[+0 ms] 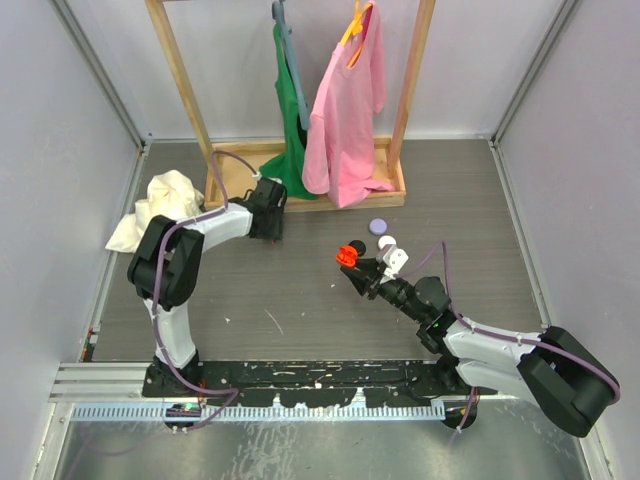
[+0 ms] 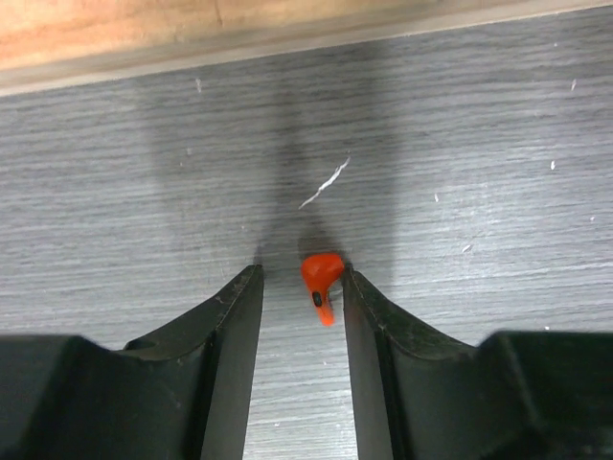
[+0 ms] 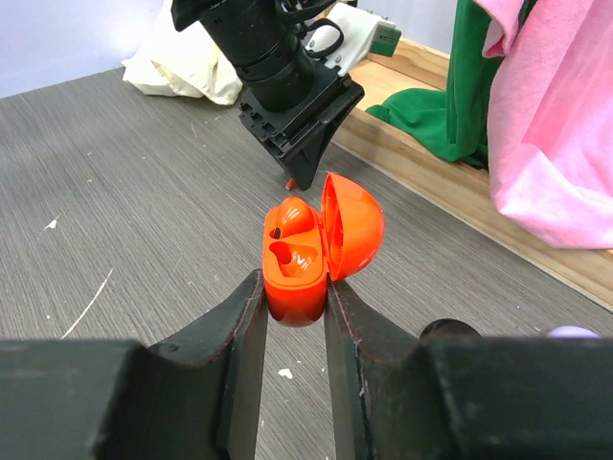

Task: Insert the wireless bluetooth earbuds into the charging case
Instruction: Pick up the earbud from the center of the board.

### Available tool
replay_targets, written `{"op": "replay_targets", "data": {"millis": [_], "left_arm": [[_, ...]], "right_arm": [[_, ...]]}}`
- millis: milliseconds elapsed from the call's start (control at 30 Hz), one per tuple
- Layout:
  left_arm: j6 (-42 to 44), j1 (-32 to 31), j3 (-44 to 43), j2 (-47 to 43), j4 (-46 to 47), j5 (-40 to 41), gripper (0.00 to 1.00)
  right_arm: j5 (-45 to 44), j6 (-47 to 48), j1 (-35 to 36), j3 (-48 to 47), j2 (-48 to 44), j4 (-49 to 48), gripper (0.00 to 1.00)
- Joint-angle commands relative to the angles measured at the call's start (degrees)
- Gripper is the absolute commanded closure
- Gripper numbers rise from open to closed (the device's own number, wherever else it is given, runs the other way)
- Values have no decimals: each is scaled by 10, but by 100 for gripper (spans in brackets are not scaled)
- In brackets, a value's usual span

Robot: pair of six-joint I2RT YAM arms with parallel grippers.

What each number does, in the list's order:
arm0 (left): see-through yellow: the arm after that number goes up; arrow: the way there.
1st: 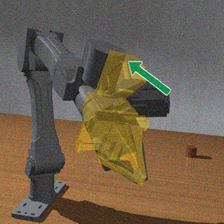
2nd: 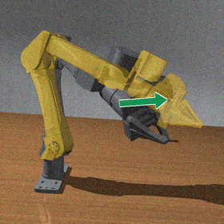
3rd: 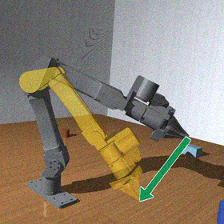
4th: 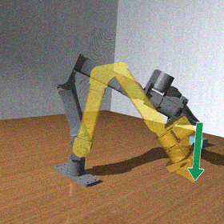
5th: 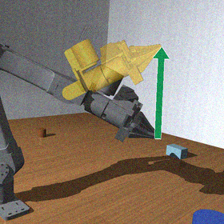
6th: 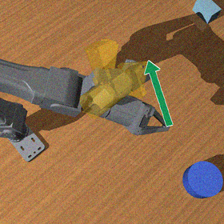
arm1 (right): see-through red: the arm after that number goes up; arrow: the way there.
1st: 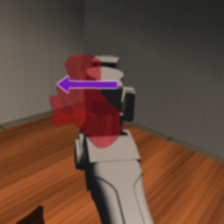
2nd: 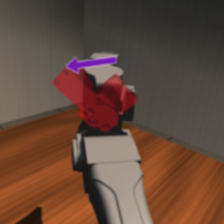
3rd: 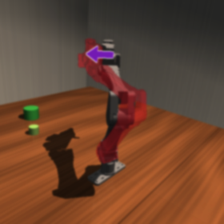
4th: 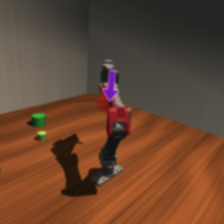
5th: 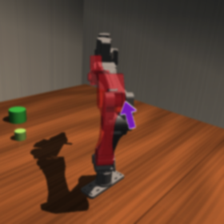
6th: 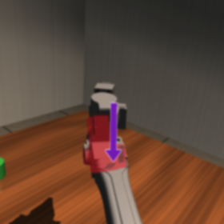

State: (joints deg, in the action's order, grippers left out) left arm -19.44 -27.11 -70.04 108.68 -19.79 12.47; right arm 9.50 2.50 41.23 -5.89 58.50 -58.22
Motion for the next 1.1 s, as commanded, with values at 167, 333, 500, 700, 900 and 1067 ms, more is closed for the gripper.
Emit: {"op": "replay_targets", "data": {"millis": [167, 333, 500, 700, 900, 1067], "left_arm": [[12, 10, -54, 32, -43, -30, 62], [8, 11, -71, 47, -63, -41, 64], [-1, 11, -71, 51, -70, -50, 71], [-2, 11, -68, 46, -76, -62, 80], [9, 11, -22, 2, -49, -102, 89], [4, 9, 28, -50, -19, -124, 94]], "right_arm": [[-4, 6, 1, -15, -11, -29, 99], [-4, 6, 1, -16, -11, -27, 99], [-3, 5, 1, -16, -12, -27, 99], [-2, 6, 1, -16, -12, -27, 99], [7, 7, 1, -19, -6, -25, 99], [18, 8, 1, -23, 3, -25, 99]]}}
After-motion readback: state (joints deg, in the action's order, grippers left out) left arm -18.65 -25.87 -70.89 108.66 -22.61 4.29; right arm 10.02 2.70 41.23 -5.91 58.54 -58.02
